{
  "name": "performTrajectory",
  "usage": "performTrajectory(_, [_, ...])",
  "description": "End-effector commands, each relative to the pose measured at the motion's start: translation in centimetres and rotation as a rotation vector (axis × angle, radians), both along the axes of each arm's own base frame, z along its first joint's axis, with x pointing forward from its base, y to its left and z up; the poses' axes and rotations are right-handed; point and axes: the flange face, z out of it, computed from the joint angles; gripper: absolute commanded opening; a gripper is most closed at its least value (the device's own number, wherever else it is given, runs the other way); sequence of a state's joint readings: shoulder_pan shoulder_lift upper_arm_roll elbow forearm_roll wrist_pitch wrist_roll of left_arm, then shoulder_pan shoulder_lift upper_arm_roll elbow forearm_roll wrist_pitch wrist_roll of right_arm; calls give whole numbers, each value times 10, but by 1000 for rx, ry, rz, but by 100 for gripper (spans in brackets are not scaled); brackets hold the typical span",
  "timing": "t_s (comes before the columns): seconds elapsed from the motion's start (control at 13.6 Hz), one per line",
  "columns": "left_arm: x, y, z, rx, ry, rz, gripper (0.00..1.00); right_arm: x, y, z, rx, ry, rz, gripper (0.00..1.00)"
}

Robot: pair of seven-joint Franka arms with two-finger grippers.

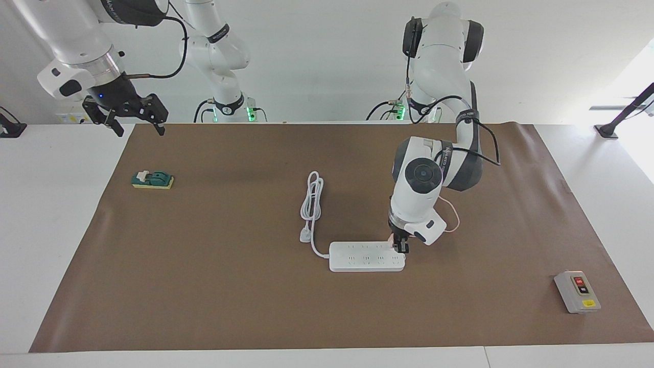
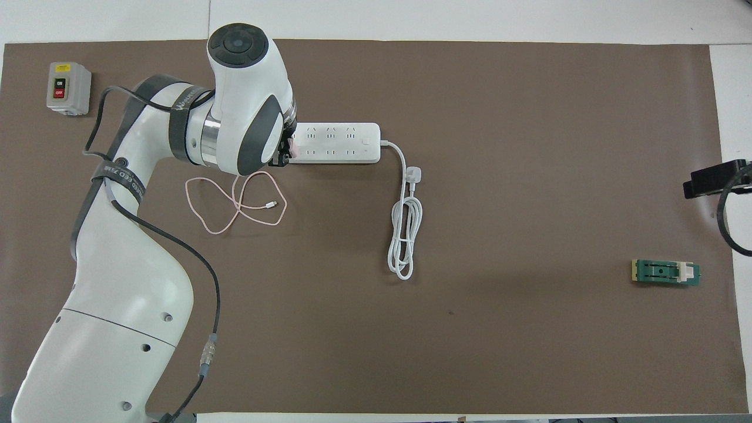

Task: Plug charger into power strip
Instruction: 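Push the charger plug into the strip's end socket with the left gripper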

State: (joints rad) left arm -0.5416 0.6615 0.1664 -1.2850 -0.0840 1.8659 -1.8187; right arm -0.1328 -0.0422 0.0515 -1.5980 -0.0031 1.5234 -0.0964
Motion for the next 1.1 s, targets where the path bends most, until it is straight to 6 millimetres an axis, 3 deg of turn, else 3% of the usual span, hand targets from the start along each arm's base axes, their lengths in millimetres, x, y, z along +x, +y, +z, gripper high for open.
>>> performTrajectory(0.0, [1, 4, -16, 41, 2, 13, 0, -6, 3, 2, -8, 14, 0, 100])
performTrajectory(0.51, [5, 1, -19, 32, -28, 35, 0, -6, 5, 2, -9, 14, 1, 100])
performTrajectory(1.03, [9, -3, -45, 50, -46, 63, 0, -6, 5, 2, -9, 14, 1, 100])
